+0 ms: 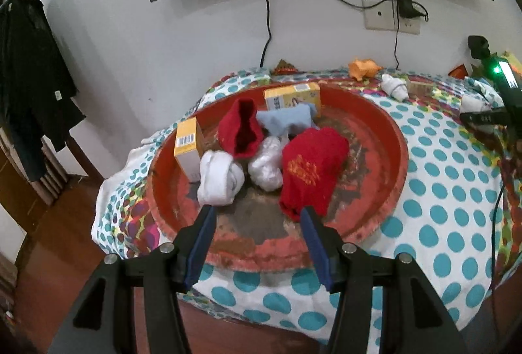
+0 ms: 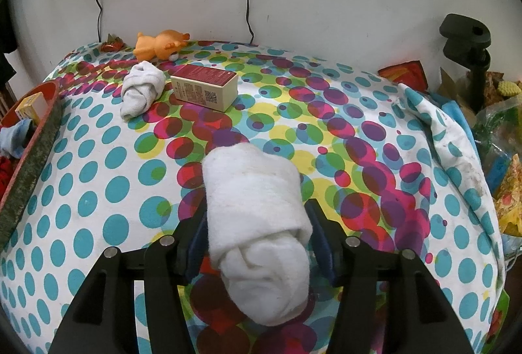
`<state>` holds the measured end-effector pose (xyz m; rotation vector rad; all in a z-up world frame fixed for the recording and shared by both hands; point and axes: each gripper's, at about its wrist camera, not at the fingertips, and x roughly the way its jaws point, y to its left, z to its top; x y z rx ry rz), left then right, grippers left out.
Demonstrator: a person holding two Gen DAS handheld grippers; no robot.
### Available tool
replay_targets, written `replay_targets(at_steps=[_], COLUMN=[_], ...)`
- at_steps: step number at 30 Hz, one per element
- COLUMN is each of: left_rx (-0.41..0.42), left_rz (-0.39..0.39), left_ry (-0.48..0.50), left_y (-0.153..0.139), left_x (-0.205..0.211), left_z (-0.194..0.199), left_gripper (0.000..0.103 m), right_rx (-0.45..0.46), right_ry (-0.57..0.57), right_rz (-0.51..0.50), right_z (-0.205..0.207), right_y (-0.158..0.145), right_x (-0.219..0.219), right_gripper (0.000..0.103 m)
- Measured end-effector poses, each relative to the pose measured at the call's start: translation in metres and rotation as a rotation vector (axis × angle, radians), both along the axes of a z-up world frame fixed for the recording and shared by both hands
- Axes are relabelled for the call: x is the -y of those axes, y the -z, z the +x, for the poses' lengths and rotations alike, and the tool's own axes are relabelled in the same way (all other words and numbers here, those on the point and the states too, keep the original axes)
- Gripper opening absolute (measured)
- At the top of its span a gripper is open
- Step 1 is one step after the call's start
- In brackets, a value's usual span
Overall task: Organize objects
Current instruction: 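Carry the white rolled sock in the right gripper toward the red tray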
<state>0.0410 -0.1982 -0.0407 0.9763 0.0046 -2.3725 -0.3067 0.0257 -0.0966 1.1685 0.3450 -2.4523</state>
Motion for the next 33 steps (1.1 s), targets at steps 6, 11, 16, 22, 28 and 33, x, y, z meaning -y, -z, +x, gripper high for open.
replay_targets(at_steps=[6, 11, 16, 22, 28, 33], left_rx=[0.033, 0.021, 0.018, 0.034, 0.032, 0.024], left_rz=[-0.01, -0.002, 0.045, 0.052, 0.088, 0.108], left_ry=[0.007, -0.006, -0.014, -0.01, -0.006, 0.0], left_y=[0.006, 0.004, 0.006, 0.012, 0.013, 0.012], left_x=[0.005, 0.013, 0.022, 0.021, 0.022, 0.022], left_z=[0.002, 0.007, 0.009, 0.006, 0.006, 0.007], left_gripper=[0.055, 0.055, 0.055, 0.055, 0.055, 0.055], right_rx=[-0.038, -0.031, -0.027, -0.029, -0.033, -0.025], right_ry=[-0.006, -0.009, 0.017, 0.023, 0.041, 0.042], right_rz=[0.054, 0.045, 0.046, 0.105, 0.125, 0.082], right_z=[0.003, 0.004, 0.003, 0.006, 0.016, 0.028], right_y=[-0.001, -0.003, -0.002, -0.005, -0.007, -0.012], right_x=[0.004, 0.004, 0.003, 0.014, 0.022, 0.021], right_gripper=[0.051, 0.051, 0.051, 0.048, 0.042, 0.039])
